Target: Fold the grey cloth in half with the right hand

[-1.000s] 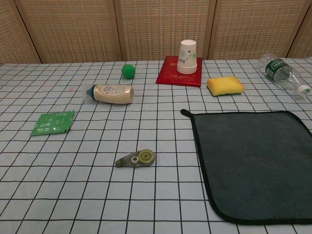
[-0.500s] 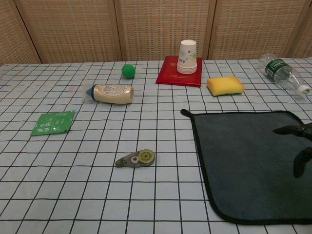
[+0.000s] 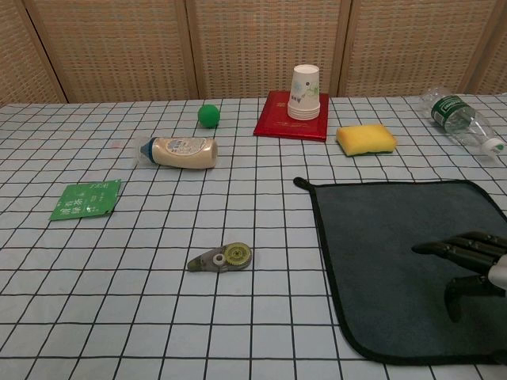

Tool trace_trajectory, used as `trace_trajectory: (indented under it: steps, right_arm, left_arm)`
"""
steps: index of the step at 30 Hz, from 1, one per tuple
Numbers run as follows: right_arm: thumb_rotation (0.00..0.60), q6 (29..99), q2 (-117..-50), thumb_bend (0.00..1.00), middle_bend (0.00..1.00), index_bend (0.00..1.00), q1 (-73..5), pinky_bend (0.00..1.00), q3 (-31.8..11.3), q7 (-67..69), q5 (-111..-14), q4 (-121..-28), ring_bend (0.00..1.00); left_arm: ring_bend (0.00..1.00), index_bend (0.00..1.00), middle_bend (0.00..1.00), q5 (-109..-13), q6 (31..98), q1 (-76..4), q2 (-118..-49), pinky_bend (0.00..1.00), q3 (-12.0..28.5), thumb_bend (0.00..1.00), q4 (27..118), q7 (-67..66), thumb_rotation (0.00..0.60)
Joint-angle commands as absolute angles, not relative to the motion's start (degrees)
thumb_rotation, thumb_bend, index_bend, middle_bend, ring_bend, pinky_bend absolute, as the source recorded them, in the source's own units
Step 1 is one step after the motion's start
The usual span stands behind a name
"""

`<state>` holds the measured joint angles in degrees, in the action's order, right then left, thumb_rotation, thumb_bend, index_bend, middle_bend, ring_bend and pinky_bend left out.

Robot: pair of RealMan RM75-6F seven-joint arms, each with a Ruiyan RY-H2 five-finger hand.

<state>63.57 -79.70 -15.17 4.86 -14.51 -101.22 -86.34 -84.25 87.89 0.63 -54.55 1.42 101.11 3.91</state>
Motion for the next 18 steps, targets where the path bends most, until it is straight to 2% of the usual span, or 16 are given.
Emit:
trace_trajectory:
  steps: [1, 18]
  right_arm:
    - [0.600, 63.43, -80.14, 0.48, 0.00, 0.46, -15.25, 0.00, 5.21, -14.75, -100.88, -85.97, 0.00]
    - [0.600, 65.29, -82.54, 0.48, 0.00, 0.46, -15.40, 0.00, 6.77, -15.49, -101.29, -81.80, 0.00]
  left_arm:
    - [0.00, 0.00, 0.00, -84.21, 87.90, 0.64, -54.58, 0.00, 1.44, 0.00, 101.11, 3.86, 0.600]
    - [0.00, 0.00, 0.00, -83.96, 87.42, 0.44, -54.86, 0.00, 1.45, 0.00, 101.14, 3.26, 0.600]
